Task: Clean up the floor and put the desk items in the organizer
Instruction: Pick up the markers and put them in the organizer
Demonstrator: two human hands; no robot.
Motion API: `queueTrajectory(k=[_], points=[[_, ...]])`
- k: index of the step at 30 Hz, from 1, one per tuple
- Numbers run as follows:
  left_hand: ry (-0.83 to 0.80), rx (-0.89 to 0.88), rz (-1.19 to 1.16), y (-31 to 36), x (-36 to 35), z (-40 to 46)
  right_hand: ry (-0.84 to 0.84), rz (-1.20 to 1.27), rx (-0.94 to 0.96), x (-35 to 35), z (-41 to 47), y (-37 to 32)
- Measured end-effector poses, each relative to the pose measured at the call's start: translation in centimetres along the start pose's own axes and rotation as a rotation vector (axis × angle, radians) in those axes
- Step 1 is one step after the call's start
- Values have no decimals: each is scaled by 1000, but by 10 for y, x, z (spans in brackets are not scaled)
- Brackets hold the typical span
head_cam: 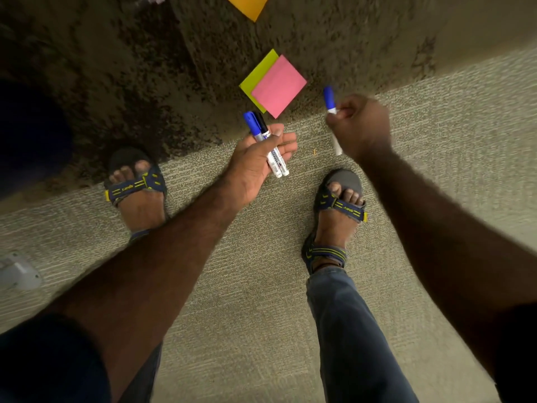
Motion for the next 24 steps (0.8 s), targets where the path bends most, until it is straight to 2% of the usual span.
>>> queueTrajectory(k=[4,9,14,20,24], points=[[22,-20,53,23,-16,-20,-45,286,35,9,-37,-42],[-186,-40,33,63,-47,-75,-138,432,130,57,-89,-100],[-199,-97,115,112,-60,-144,-244,650,156,127,-131,-149],[-187,-170,229,182,-105,-264,-324,640,277,226,-190,-201],[-164,-214,353,232,-144,-354,-296,576,413,313,-232,-242]])
Point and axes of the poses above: each hand's wrist, its own z-axis towards the middle knuckle, its own x-axis out of the back of the hand, y = z × x, the point moved 8 cm from there along z, towards the middle knuckle, and after that the axes turned 5 degrees about -z, right-handed, at the moved point
